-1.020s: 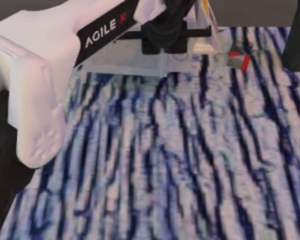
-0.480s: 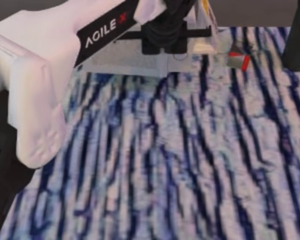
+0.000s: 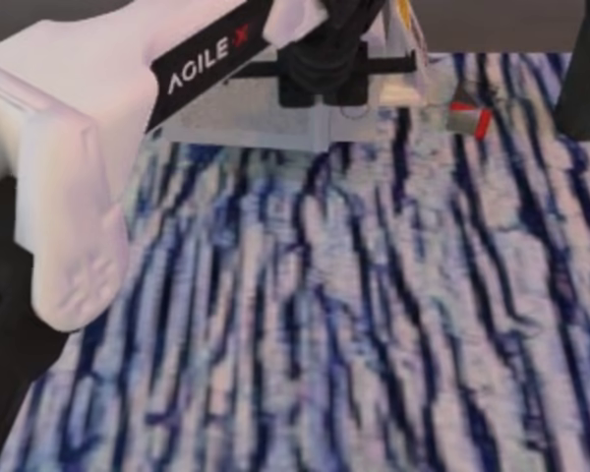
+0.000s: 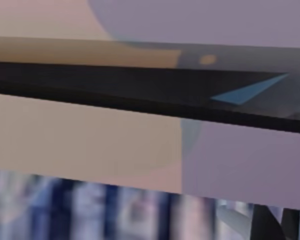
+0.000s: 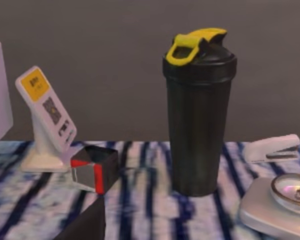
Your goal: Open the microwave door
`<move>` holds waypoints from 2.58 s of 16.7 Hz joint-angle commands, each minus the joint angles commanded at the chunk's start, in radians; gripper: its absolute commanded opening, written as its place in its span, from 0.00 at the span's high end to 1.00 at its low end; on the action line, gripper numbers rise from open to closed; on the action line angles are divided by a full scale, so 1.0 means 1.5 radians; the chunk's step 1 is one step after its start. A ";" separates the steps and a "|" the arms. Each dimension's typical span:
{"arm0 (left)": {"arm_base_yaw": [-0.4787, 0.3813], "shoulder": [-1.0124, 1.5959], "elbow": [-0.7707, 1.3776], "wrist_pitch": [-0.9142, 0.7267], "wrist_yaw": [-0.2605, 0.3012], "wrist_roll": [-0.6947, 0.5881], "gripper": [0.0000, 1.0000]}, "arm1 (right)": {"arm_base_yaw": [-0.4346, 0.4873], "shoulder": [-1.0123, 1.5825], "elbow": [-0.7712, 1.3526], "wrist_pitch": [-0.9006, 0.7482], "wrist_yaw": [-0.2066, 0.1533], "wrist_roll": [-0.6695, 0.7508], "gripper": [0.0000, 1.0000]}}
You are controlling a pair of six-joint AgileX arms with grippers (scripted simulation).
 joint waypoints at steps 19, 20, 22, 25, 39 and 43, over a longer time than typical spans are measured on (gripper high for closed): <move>0.007 -0.087 -0.147 0.080 0.023 0.063 1.00 | 0.000 0.000 0.000 0.000 0.000 0.000 0.00; 0.007 -0.087 -0.147 0.080 0.023 0.063 1.00 | 0.000 0.000 0.000 0.000 0.000 0.000 0.00; 0.007 -0.087 -0.147 0.080 0.023 0.063 1.00 | 0.000 0.000 0.000 0.000 0.000 0.000 0.00; 0.007 -0.087 -0.147 0.080 0.023 0.063 1.00 | 0.000 0.000 0.000 0.000 0.000 0.000 0.00; 0.006 -0.112 -0.190 0.103 0.036 0.083 1.00 | 0.000 0.000 0.000 0.000 0.000 0.000 0.00; 0.012 -0.152 -0.260 0.139 0.053 0.123 1.00 | 0.000 0.000 0.000 0.000 0.000 0.000 0.00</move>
